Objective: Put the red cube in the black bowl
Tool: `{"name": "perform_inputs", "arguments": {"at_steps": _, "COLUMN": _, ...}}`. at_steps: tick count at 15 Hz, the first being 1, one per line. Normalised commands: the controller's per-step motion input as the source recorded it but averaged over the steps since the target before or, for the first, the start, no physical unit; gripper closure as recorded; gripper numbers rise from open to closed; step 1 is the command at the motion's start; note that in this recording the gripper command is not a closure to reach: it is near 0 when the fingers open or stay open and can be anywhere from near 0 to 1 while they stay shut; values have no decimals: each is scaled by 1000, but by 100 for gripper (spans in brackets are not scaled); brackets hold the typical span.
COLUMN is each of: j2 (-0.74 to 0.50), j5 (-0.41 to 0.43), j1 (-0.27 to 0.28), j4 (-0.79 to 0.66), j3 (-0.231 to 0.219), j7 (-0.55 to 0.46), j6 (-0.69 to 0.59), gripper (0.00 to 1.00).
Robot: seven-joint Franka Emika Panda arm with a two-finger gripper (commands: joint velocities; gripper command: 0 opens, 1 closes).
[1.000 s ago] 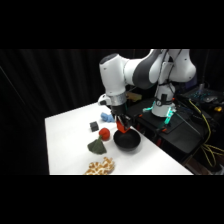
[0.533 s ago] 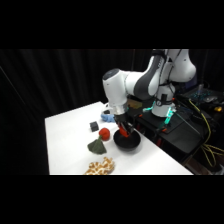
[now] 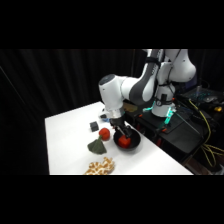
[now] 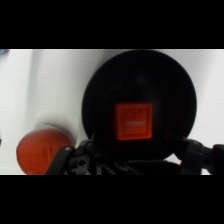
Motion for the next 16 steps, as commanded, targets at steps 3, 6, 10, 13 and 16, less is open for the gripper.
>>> {"name": "perform_inputs", "arguments": {"at_steps": 3, "j2": -228, "j5": -167, "j1": -14, "j4": 42, "j3": -11, "j7": 112, "j6": -301, "gripper": 0}}
{"name": "perform_inputs", "arguments": {"at_steps": 6, "j2": -464, "j5": -162, "j1": -7, "j4": 22, "j3": -38, "j7": 183, "j6": -464, "gripper": 0}}
{"name": "perform_inputs", "arguments": {"at_steps": 10, "j2": -541, "j5": -56, "j1": -34, "j4": 56, "j3": -30, "j7": 111, "j6": -485, "gripper": 0}}
{"name": "perform_inputs", "arguments": {"at_steps": 13, "j2": -429, "j5": 15, "j1": -48, "j4": 172, "j3": -41, "j7": 98, "j6": -454, "gripper": 0}}
{"name": "perform_inputs", "arguments": {"at_steps": 16, "j2": -278, "j5": 10, "j1": -44, "j4": 223, "j3": -39, "j7": 94, "j6": -310, "gripper": 0}}
